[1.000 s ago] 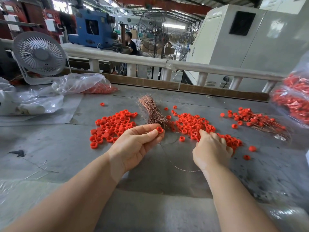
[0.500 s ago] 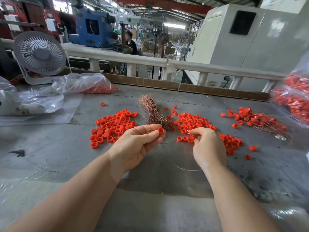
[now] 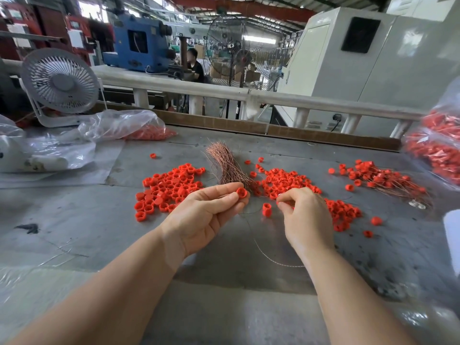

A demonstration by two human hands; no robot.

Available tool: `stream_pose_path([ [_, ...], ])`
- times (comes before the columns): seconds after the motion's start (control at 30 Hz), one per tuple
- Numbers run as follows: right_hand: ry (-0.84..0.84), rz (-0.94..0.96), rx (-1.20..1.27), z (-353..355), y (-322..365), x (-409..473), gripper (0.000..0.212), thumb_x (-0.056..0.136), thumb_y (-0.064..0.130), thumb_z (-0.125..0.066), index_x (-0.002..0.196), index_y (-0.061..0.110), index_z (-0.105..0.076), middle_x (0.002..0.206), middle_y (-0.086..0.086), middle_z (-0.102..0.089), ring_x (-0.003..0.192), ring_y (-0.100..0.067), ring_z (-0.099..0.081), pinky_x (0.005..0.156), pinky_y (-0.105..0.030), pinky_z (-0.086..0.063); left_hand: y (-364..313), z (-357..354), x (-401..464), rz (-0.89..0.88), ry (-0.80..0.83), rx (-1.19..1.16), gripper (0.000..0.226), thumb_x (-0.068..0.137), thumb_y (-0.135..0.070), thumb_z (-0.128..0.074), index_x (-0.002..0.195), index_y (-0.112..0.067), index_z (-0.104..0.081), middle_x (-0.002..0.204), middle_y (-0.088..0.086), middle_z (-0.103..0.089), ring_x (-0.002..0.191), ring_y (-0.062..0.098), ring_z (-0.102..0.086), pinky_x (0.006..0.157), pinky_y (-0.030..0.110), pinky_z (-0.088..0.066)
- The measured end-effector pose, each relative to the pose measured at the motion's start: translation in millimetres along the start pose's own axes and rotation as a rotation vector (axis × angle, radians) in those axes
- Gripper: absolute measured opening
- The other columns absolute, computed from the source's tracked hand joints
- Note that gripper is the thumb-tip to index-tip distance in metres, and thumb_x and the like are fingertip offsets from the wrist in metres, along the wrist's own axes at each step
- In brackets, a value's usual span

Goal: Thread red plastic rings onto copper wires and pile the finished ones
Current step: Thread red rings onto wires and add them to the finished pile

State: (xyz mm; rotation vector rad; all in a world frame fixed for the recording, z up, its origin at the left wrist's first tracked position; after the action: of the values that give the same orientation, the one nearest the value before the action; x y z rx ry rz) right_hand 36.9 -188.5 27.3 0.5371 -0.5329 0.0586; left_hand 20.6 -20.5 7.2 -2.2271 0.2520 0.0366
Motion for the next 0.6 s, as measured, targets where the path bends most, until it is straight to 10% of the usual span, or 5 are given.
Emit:
stream_pose_path([
  [0.13, 0.057, -0.1, 0.731, 0, 12, -1, 0.026, 0.083, -0.002, -0.064, 0.072, 0.022, -0.066, 0.066, 0.008, -0.066, 0.06, 0.002, -0.059, 0.059, -0.01, -0.046, 0, -1, 0, 0.004, 0.006, -0.007, 0.02, 0.063, 0.003, -0.059, 0.07, -0.006, -0.076, 0.074, 0.01, -0.072, 0.07, 0.015, -0.071, 0.062, 0.018, -0.056],
  [0.23, 0.153, -0.213, 1.037, -8, 15, -3, 0.025, 0.083, -0.008, -0.06, 0.076, 0.014, -0.067, 0.064, 0.003, -0.068, 0.062, -0.005, -0.062, 0.059, -0.026, -0.054, 0, 0, 1, 0.001, 0.007, -0.023, 0.019, 0.063, 0.003, -0.06, 0.071, -0.005, -0.076, 0.075, 0.01, -0.072, 0.07, 0.015, -0.071, 0.061, 0.018, -0.056],
  [0.37, 0.224, -0.212, 1.12, -11, 20, -5, 0.025, 0.084, -0.008, -0.057, 0.078, 0.013, -0.068, 0.069, 0.001, -0.071, 0.067, -0.007, -0.065, 0.067, -0.039, -0.05, 0, 0, 2, -0.002, 0.018, -0.016, 0.018, 0.062, 0.002, -0.06, 0.07, -0.005, -0.076, 0.075, 0.01, -0.072, 0.069, 0.014, -0.07, 0.062, 0.018, -0.056],
  [0.6, 0.23, -0.158, 1.032, -13, 22, -7, 0.026, 0.083, -0.006, -0.06, 0.076, 0.016, -0.07, 0.07, 0.001, -0.072, 0.068, -0.008, -0.067, 0.063, -0.023, -0.053, 1, 1, 2, 0.006, 0.019, -0.018, 0.017, 0.064, 0.002, -0.06, 0.071, -0.004, -0.075, 0.077, 0.012, -0.072, 0.069, 0.015, -0.07, 0.062, 0.018, -0.057],
])
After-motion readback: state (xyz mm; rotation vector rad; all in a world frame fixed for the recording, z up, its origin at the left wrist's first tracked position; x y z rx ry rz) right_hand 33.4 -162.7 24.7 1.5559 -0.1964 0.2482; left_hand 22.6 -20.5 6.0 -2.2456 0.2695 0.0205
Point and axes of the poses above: each hand's wrist, its own x-axis towards the middle knuckle, its own z-axis out of the back of the hand, y = z × x, the point moved 6 cm from there along x, towards the middle knuckle
